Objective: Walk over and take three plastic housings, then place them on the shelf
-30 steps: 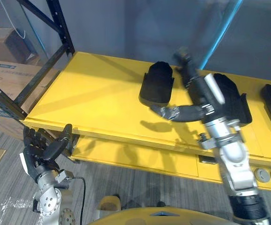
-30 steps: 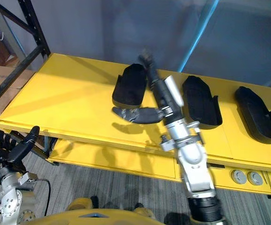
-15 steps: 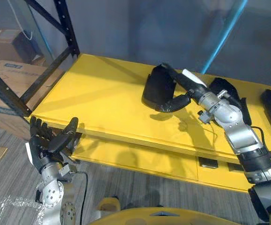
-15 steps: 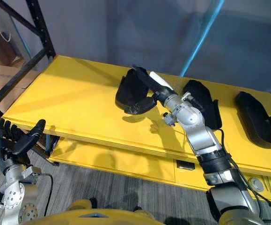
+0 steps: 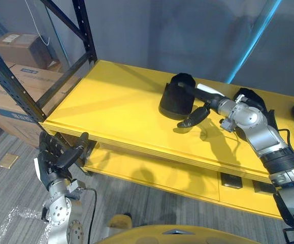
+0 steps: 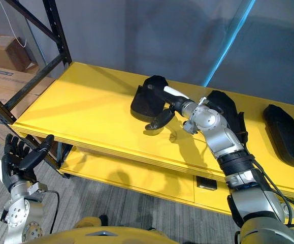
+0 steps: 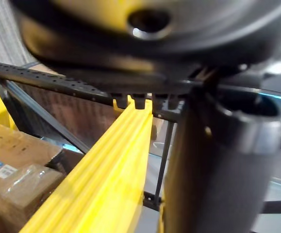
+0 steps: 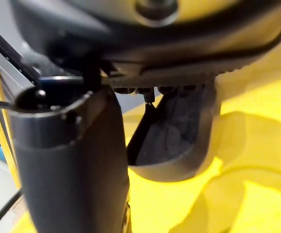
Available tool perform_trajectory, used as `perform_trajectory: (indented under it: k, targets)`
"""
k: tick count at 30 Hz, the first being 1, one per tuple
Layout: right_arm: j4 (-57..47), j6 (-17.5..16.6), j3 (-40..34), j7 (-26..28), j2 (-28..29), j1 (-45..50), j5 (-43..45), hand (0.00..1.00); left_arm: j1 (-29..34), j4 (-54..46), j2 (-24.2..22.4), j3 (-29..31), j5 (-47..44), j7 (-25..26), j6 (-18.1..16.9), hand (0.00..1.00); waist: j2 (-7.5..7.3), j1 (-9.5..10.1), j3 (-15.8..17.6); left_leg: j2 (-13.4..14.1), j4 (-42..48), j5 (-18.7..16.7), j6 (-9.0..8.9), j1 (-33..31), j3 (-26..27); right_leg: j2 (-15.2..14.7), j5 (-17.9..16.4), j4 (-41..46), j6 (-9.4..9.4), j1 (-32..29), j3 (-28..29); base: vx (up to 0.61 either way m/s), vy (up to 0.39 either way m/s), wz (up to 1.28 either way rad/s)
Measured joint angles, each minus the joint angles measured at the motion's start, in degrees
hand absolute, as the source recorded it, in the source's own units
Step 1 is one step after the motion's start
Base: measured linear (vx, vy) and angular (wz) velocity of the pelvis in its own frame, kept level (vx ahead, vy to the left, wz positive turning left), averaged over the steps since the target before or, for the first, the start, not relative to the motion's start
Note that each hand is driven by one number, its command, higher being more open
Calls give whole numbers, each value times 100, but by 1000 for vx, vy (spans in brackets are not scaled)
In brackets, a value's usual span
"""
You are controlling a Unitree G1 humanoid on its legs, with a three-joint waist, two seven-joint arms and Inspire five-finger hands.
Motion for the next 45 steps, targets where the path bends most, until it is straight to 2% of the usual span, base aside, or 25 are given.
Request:
perform_trajectory:
  k: [3, 10, 20, 26, 36, 45]
  targets:
    - [144, 136, 85, 401, -1, 0, -9, 100, -5, 0, 0, -1, 2, -9, 22, 100, 1, 1, -1, -1, -102, 66, 1, 69, 17, 0, 2, -1, 0, 9, 12, 1, 1, -1]
    - [150, 147, 123, 958, -243, -9, -215, 100, -16, -1, 0, 8, 16, -11, 226, 100, -4, 31, -6, 0, -208, 107, -4, 138, 66, 0, 4, -5, 2, 8, 54, -1, 6, -3]
    - [167, 143, 243, 1062, -509, -8, -219, 100, -41, -1, 2, -1, -80, -62, 234, 100, -12, 9, -15, -4, -483, 220, -3, 293, 136, 2, 7, -11, 5, 6, 120, -1, 7, -3]
    - [181, 3, 285, 1190, -512, -7, -194, 100, -148, -1, 4, 2, -83, -54, 235, 100, -19, 10, -20, -9, -662, 308, -8, 378, 146, 3, 7, -11, 6, 6, 131, 0, 0, 0]
    - [149, -141, 410, 1377, -568, -3, 696, 100, -149, -1, 16, 9, -85, -117, 238, 100, -42, 35, -35, -11, -663, 309, -8, 383, 144, 5, 7, -12, 7, 5, 129, 0, 0, 0]
    - [124, -122, 426, 1623, -567, -3, 698, 100, -149, -1, 19, 10, -92, -169, 251, 100, -46, 67, -43, -14, -664, 309, -8, 383, 139, 4, 7, -12, 7, 4, 125, 0, 0, 0]
